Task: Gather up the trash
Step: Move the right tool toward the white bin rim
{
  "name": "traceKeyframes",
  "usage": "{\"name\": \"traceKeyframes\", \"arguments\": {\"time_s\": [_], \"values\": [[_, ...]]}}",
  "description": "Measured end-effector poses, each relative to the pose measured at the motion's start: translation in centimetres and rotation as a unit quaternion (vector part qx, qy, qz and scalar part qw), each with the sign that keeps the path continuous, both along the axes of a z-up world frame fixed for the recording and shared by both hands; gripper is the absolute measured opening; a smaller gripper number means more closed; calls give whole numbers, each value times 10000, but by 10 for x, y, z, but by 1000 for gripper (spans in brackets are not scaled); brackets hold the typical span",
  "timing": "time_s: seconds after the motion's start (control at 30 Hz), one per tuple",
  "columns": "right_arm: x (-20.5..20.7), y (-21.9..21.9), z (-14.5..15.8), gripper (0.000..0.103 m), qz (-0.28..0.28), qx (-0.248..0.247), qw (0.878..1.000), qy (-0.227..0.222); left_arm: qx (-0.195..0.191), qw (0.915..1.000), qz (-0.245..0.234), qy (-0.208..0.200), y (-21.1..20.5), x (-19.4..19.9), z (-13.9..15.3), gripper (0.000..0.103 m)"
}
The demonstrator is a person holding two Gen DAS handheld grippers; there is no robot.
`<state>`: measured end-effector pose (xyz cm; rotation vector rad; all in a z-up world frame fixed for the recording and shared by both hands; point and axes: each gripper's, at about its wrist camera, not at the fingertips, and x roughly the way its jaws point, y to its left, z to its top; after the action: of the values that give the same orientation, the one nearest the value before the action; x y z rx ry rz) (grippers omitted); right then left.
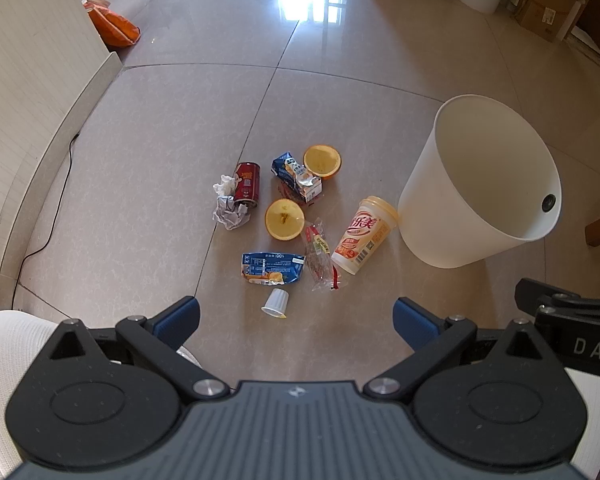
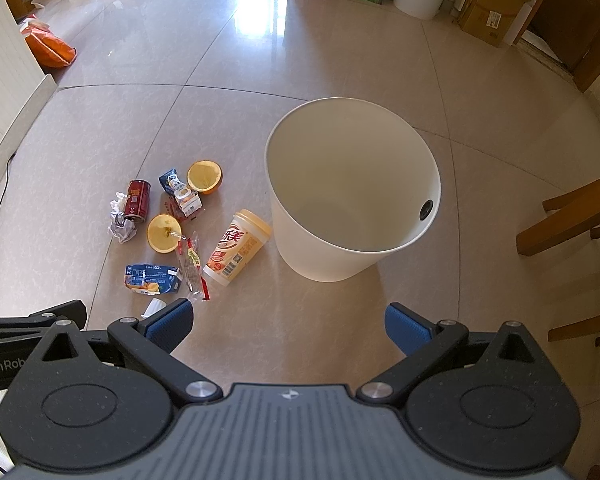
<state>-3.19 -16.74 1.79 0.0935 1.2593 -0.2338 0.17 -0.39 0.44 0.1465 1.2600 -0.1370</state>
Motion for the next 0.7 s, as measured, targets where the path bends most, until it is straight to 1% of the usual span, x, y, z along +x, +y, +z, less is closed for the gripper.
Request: {"name": "traceKeyframes", "arguments": {"time_s": [0.7], "values": [[2,0,2,103,-25,3,10000,-46,-92,10000,25,-28,0,2,3,102]]}}
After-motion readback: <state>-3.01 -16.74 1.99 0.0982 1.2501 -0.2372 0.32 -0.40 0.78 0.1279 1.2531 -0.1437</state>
